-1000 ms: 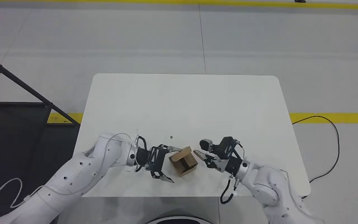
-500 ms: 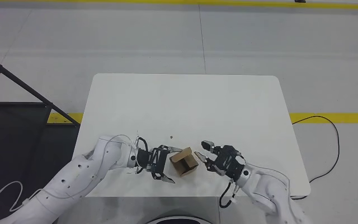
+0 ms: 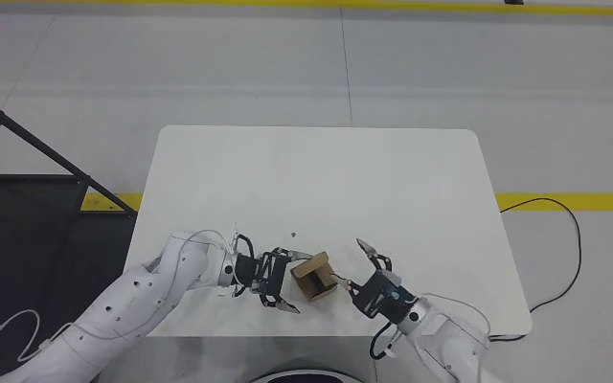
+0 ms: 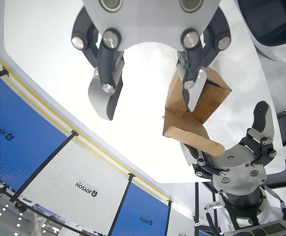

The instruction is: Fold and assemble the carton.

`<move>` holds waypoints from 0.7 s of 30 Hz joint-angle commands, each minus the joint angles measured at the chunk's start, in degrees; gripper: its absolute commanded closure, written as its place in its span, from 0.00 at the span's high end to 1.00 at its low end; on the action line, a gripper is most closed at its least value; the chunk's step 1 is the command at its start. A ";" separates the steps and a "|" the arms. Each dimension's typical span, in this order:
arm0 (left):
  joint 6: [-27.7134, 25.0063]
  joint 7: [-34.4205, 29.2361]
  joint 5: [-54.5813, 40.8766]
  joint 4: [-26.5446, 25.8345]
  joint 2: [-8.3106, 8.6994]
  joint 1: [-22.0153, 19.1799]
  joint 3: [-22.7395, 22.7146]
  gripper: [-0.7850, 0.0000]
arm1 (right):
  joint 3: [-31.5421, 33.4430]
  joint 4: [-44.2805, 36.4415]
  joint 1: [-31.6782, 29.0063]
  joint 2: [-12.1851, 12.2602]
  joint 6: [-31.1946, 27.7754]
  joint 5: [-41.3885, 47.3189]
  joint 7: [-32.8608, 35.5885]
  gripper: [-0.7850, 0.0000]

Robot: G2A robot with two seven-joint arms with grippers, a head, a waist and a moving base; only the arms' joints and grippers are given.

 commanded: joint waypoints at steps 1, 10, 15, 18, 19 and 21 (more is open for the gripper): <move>-0.03 0.04 0.05 0.01 -0.04 -0.03 0.01 1.00 | 0.26 0.00 -0.24 0.02 -0.38 0.74 0.02 1.00; -0.14 0.18 0.02 0.34 -0.21 -0.04 -0.02 1.00 | -0.18 -0.94 0.09 0.07 0.33 -3.07 0.65 1.00; -0.34 -0.40 -0.26 0.71 -0.35 -0.13 0.00 1.00 | -2.95 -4.38 -1.07 0.05 6.32 -17.60 2.71 1.00; -0.39 -0.56 -0.50 0.52 -0.43 -0.11 0.01 1.00 | -4.83 -5.80 -1.26 -0.11 8.26 -23.15 4.59 1.00; -0.32 -0.61 -0.52 0.42 -0.45 -0.11 -0.03 1.00 | -5.34 -6.04 -1.20 -0.16 8.48 -24.37 5.00 1.00; -0.31 -0.67 -0.61 0.33 -0.48 -0.05 -0.07 1.00 | -6.13 -6.56 -1.03 -0.26 9.10 -26.80 5.75 0.95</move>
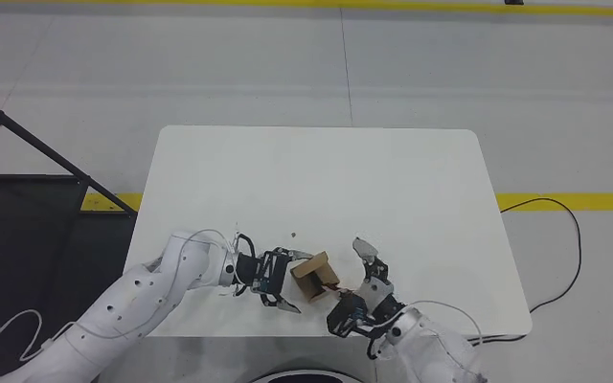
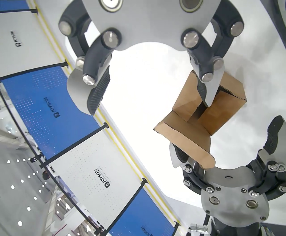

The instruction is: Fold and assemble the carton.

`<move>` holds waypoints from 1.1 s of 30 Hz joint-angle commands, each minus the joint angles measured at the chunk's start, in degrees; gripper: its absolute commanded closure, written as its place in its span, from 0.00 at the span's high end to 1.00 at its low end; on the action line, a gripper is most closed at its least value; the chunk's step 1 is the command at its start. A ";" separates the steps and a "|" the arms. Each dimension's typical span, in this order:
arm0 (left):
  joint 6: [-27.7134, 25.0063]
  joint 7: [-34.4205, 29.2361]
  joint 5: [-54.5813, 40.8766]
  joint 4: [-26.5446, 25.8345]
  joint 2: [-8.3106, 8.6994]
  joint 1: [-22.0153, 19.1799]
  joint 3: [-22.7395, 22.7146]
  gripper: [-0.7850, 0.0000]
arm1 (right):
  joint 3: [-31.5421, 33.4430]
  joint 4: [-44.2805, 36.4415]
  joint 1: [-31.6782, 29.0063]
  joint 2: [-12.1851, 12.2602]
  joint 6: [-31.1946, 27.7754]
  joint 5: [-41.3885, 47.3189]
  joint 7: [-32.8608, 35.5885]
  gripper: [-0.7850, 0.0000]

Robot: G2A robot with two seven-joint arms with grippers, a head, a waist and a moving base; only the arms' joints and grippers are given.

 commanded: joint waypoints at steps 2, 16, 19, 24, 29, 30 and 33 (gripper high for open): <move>-0.10 -0.04 -0.03 -0.12 -0.02 0.05 -0.09 1.00 | -1.00 -0.51 0.17 -0.15 0.81 -3.46 1.68 0.84; -0.50 -0.20 0.09 -0.29 -0.16 0.11 -0.35 1.00 | -6.21 -2.31 1.50 -1.18 0.83 -15.26 10.47 0.48; -0.43 -0.23 0.18 -0.32 -0.21 0.09 -0.35 1.00 | -7.17 -2.60 1.50 -1.47 2.12 -17.23 11.88 0.47; -0.38 -0.10 0.21 -0.25 -0.28 0.13 -0.40 1.00 | -8.96 -3.12 0.94 -1.85 3.05 -21.71 14.48 0.45; -0.27 0.26 0.47 -0.24 -0.32 0.17 -0.45 1.00 | -10.40 -3.57 1.64 -2.33 1.18 -23.52 16.25 0.44; -0.28 0.31 0.51 -0.21 -0.32 0.17 -0.46 1.00 | -10.60 -3.59 1.86 -2.43 0.88 -23.63 16.50 0.43; -0.37 0.55 0.69 -0.16 -0.34 0.14 -0.46 1.00 | -11.19 -3.53 2.54 -2.75 0.27 -24.01 17.11 0.41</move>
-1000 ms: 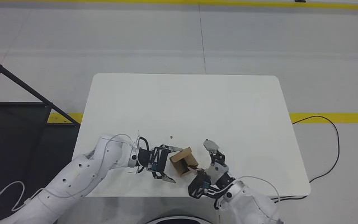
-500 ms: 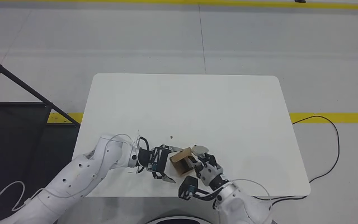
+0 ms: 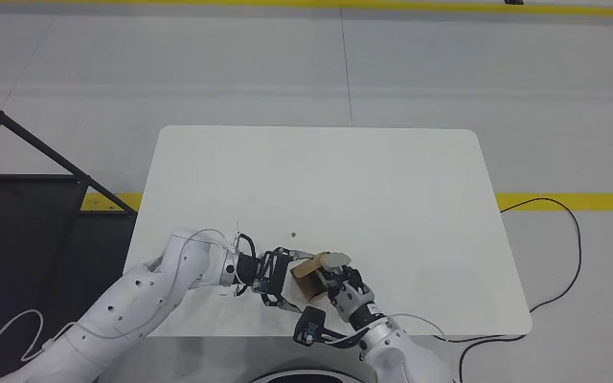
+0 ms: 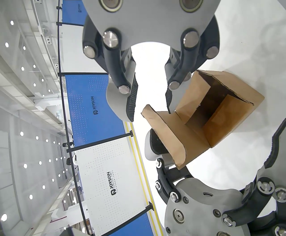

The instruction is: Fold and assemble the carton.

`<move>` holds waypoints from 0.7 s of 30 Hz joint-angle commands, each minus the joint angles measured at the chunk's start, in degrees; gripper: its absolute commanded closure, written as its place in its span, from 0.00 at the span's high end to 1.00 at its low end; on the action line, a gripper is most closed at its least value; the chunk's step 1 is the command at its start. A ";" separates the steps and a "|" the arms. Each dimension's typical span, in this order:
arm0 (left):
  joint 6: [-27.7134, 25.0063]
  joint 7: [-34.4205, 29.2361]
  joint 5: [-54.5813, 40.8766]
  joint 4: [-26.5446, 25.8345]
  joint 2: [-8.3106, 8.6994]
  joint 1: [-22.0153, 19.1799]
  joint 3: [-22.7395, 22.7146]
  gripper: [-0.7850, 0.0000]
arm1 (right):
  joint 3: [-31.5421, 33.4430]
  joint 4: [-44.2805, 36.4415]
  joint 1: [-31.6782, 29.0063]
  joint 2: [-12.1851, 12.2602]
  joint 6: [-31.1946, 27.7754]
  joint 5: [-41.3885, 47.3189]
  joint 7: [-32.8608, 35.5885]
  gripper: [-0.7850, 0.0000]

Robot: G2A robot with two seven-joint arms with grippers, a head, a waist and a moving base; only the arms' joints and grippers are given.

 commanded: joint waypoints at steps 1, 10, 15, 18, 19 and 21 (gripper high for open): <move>-0.02 0.13 0.11 0.07 -0.01 -0.01 -0.01 1.00 | -0.36 0.07 0.44 -0.21 -0.34 -0.12 0.42 0.39; 0.17 0.90 0.22 0.54 -0.04 0.07 -0.30 1.00 | -1.06 0.31 1.30 -0.92 -1.33 -0.47 0.99 0.22; 0.21 1.14 0.32 0.65 -0.07 0.10 -0.37 1.00 | -1.27 0.31 1.07 -1.17 -1.00 -1.40 0.94 0.13; 0.36 1.20 0.18 0.74 -0.10 0.15 -0.46 1.00 | -1.31 0.28 1.00 -1.31 -1.04 -1.85 0.90 0.00; 0.36 1.21 0.15 0.75 -0.11 0.15 -0.48 1.00 | -1.32 0.25 0.99 -1.36 -1.03 -2.00 0.86 0.00; 0.35 1.23 -0.14 0.90 -0.13 0.16 -0.61 1.00 | -1.34 0.22 0.94 -1.46 -0.91 -2.13 0.79 0.00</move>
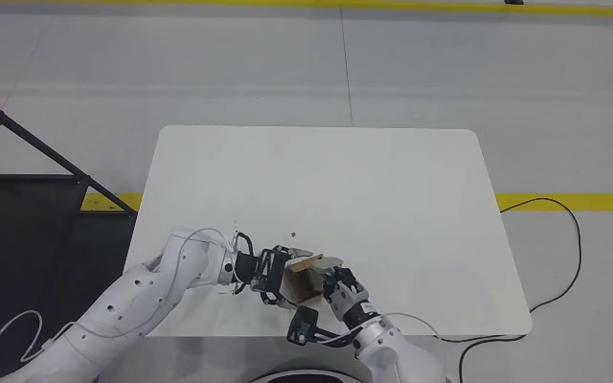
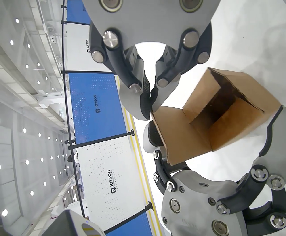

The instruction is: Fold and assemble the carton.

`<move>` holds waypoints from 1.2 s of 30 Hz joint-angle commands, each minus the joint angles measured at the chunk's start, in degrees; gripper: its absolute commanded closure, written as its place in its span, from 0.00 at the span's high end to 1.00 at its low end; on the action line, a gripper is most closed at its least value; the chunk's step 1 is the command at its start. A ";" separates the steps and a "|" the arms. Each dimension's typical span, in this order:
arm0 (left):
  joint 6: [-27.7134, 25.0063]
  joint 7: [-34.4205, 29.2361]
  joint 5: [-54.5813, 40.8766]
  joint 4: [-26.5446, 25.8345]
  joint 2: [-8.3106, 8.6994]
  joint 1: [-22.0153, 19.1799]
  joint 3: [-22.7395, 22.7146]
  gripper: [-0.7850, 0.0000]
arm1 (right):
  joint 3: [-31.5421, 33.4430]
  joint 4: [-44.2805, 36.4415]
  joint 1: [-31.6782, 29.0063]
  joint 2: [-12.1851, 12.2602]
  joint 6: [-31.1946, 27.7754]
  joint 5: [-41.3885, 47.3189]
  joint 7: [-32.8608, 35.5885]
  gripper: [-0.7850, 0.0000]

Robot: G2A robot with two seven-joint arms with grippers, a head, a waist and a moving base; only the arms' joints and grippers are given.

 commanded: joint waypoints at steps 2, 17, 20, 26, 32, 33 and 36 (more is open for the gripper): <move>0.14 0.00 -0.50 0.24 -0.02 0.04 -0.25 1.00 | -0.03 -0.03 -0.06 -0.15 0.18 -0.20 -0.10 0.00; 1.97 3.81 -1.78 0.18 1.35 3.31 -5.52 1.00 | 0.32 -1.01 -1.60 -1.34 6.13 -1.83 5.45 0.00; 2.18 4.75 -1.48 0.19 1.74 4.32 -6.65 1.00 | -0.29 -1.15 -1.31 -1.89 7.65 -2.45 8.43 0.00; 1.64 6.36 -1.19 1.29 2.22 5.51 -7.89 1.00 | -2.55 -0.68 0.60 -3.39 7.71 -2.88 15.40 0.00; 0.52 6.34 -1.65 3.72 1.96 4.80 -7.14 1.00 | -4.33 0.45 3.83 -4.94 6.13 -1.55 19.07 0.00; 0.36 6.30 -1.85 4.18 1.84 4.49 -6.86 1.00 | -4.59 0.69 4.35 -5.18 5.85 -1.45 19.53 0.00; -0.17 6.02 -2.45 5.65 1.40 3.33 -5.88 1.00 | -5.41 1.60 5.84 -5.87 4.76 -1.31 20.57 0.00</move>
